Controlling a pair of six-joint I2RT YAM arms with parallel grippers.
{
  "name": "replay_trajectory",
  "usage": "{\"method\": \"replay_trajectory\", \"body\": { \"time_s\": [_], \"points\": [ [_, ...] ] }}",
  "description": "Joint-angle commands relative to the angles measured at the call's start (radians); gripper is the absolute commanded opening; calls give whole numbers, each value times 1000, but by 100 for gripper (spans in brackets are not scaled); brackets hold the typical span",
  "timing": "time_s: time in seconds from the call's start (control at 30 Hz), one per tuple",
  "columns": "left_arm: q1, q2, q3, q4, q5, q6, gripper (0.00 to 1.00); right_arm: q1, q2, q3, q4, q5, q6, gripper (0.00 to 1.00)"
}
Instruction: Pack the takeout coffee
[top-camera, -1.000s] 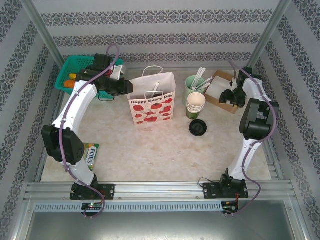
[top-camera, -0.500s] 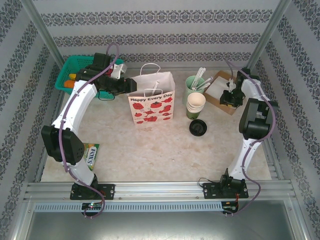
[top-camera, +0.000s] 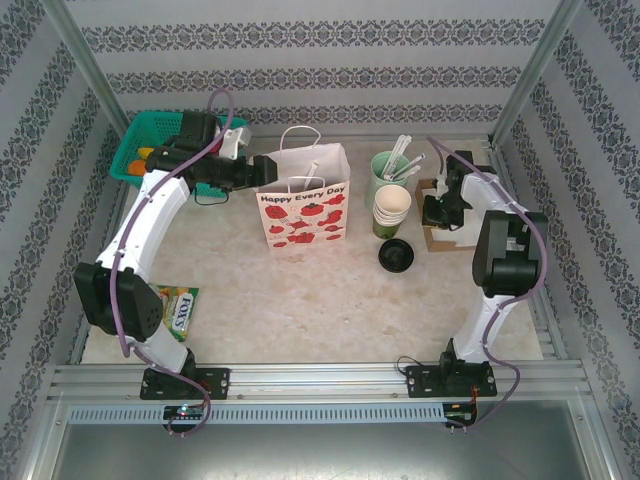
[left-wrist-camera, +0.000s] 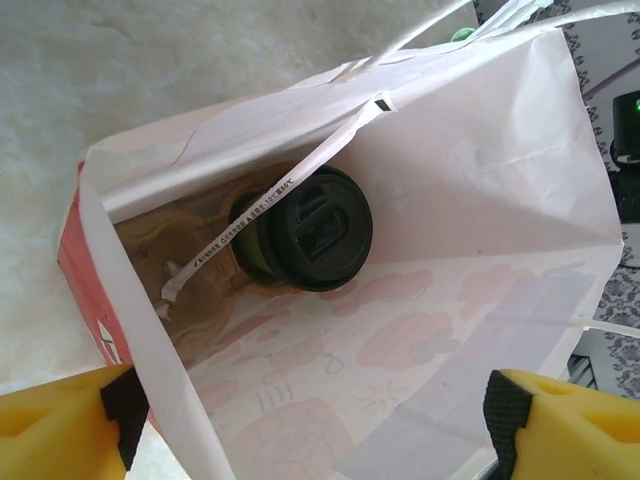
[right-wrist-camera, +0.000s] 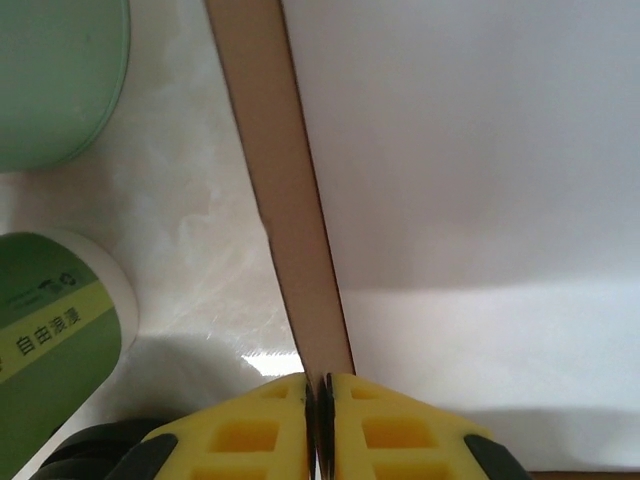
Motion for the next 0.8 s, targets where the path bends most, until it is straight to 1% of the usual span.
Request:
{"method": "replay_trajectory", "body": {
  "time_s": [0.0,0.07,0.33,0.57,0.77],
  "points": [
    [6,-45,-32,56,7,-16,96,27,-36,-60,7,28,89,13],
    [7,-54,-48,68,1,-20,100,39,-52,-90,23,28,109,12],
    [7,-58,-69,105,-10,-49,100,109,-130,-186,59,14,172,10],
    [6,-32,-55,114,20,-64,100,174,-174,-234,112,-35,247,14],
    [6,-23,-46,114,25,-71,100,203,-173,-233,110,-112,259,18]
  ]
}}
